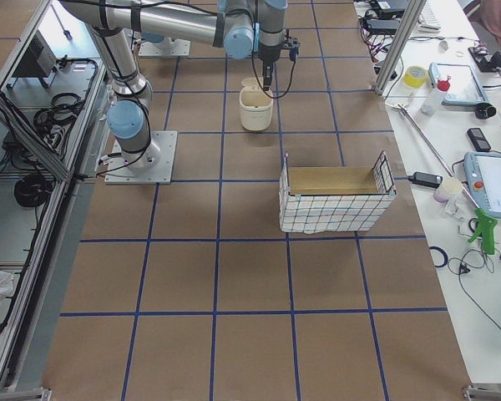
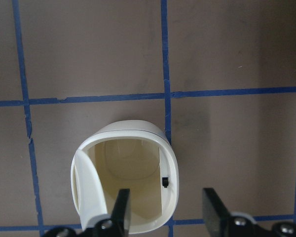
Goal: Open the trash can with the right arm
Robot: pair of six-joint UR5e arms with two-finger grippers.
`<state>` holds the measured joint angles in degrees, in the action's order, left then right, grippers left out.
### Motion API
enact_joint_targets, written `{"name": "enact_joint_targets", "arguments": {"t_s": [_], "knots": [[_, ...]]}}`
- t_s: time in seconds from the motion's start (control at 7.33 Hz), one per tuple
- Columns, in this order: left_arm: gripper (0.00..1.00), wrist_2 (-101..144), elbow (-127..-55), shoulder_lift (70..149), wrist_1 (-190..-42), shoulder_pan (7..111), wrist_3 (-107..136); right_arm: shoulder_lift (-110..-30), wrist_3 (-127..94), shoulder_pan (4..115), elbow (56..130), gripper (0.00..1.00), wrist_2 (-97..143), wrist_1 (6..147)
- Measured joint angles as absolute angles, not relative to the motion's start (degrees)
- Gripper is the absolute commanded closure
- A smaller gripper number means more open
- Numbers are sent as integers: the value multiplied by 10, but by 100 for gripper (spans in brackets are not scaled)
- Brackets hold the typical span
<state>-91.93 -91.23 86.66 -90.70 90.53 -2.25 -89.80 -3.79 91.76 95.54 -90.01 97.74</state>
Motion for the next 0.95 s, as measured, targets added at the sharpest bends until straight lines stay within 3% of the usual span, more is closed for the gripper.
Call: {"name": "enact_joint_targets", "arguments": {"t_s": [0.41,0.95], "knots": [[0,-919,-912,867,-907,905,-23,-904,-34,920,871,0,-899,914],[0,-919,-912,867,-907,905,-23,-904,-31,920,863,0,-901,913]]}}
